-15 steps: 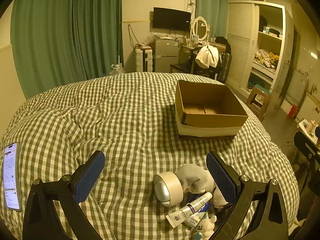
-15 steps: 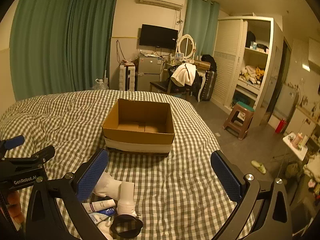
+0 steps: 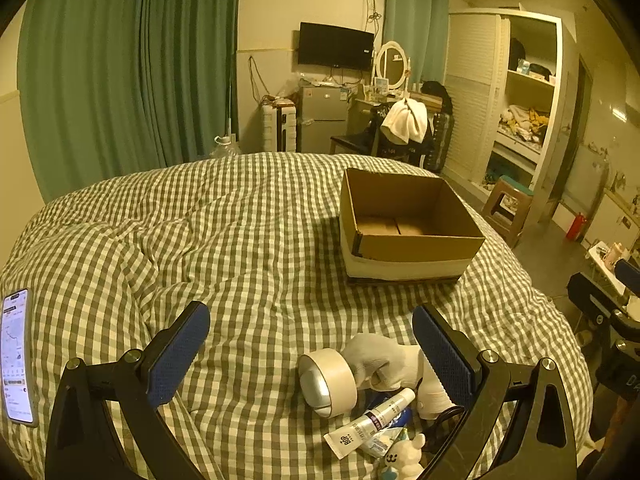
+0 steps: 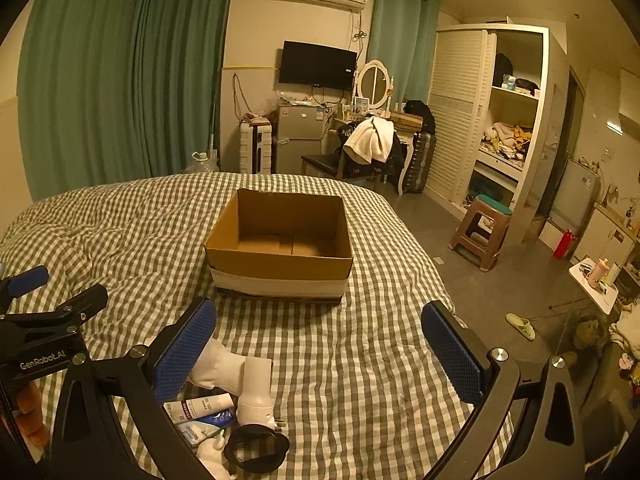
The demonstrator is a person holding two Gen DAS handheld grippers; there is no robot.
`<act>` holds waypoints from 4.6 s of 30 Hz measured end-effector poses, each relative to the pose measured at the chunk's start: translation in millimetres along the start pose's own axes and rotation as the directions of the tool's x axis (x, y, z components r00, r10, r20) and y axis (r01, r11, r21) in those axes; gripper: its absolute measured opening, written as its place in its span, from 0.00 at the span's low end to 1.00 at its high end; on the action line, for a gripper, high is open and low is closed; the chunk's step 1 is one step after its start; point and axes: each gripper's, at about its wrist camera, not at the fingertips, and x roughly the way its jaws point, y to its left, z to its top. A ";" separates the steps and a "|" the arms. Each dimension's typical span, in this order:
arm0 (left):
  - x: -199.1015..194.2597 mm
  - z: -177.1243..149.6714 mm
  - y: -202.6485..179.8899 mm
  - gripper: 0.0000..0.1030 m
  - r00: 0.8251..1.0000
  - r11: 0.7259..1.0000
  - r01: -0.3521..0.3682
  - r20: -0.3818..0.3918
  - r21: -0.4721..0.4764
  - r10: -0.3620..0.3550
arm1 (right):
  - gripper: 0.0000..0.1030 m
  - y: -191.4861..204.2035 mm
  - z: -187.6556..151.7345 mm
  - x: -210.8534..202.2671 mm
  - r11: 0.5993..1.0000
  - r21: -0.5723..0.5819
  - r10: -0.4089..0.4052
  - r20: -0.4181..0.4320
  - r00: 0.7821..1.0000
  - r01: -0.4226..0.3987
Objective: Organize objects
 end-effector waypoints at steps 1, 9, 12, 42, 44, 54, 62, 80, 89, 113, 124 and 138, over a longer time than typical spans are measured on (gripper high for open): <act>-0.1 0.2 0.0 1.00 1.000 1.000 -0.003 0.002 0.001 0.003 | 1.00 0.0 0.2 -0.1 1.000 0.000 -0.001 -0.001 1.000 0.001; -0.4 0.0 2.3 1.00 1.000 1.000 0.015 0.005 -0.007 -0.015 | 1.00 4.0 -0.9 -2.5 1.000 -0.006 -0.013 -0.001 1.000 0.013; -3.3 1.2 1.3 1.00 1.000 1.000 0.016 0.021 -0.003 -0.016 | 1.00 4.1 0.0 -9.3 1.000 -0.010 -0.027 0.029 0.999 0.027; 59.9 -31.4 1.7 1.00 0.990 0.995 -0.003 -0.139 0.102 0.017 | 1.00 20.5 -25.4 54.5 0.999 -0.029 0.032 -0.140 0.990 -0.037; 67.4 -39.0 0.4 1.00 0.987 0.992 0.002 -0.160 0.130 0.019 | 0.99 24.1 -33.6 69.2 0.998 -0.028 0.051 -0.180 0.982 -0.057; 104.9 -81.6 -11.5 1.00 0.977 0.957 0.083 -0.214 0.278 -0.022 | 0.75 38.5 -91.5 147.8 0.980 0.017 0.183 -0.444 0.877 -0.197; 118.2 -95.9 -19.6 1.00 0.968 0.920 0.220 -0.190 0.324 -0.164 | 0.57 49.2 -116.4 167.9 0.988 0.054 0.148 -0.544 0.826 -0.142; 116.6 -91.7 -17.9 0.26 0.898 0.884 0.373 -0.350 0.282 -0.267 | 0.42 39.4 -101.7 149.5 0.986 0.050 0.163 -0.481 0.862 -0.158; 87.5 -62.9 -10.6 0.10 0.879 0.861 0.427 -0.350 0.276 -0.323 | 0.42 37.9 -80.7 128.1 0.987 0.035 0.154 -0.429 0.890 -0.154; 43.4 90.4 -23.3 0.06 0.885 0.807 0.465 -0.191 0.363 -0.424 | 0.42 31.0 59.2 52.3 0.990 0.060 0.133 -0.099 0.986 -0.128; 126.4 124.3 -101.2 0.06 0.924 0.850 0.379 -0.102 0.365 -0.369 | 0.42 -1.2 138.7 170.8 0.980 0.196 0.023 -0.238 0.971 0.024; 218.2 93.0 -131.3 0.08 0.839 0.802 0.527 -0.321 0.279 -0.440 | 0.42 -24.3 107.5 321.2 0.960 0.252 0.026 -0.509 0.860 0.120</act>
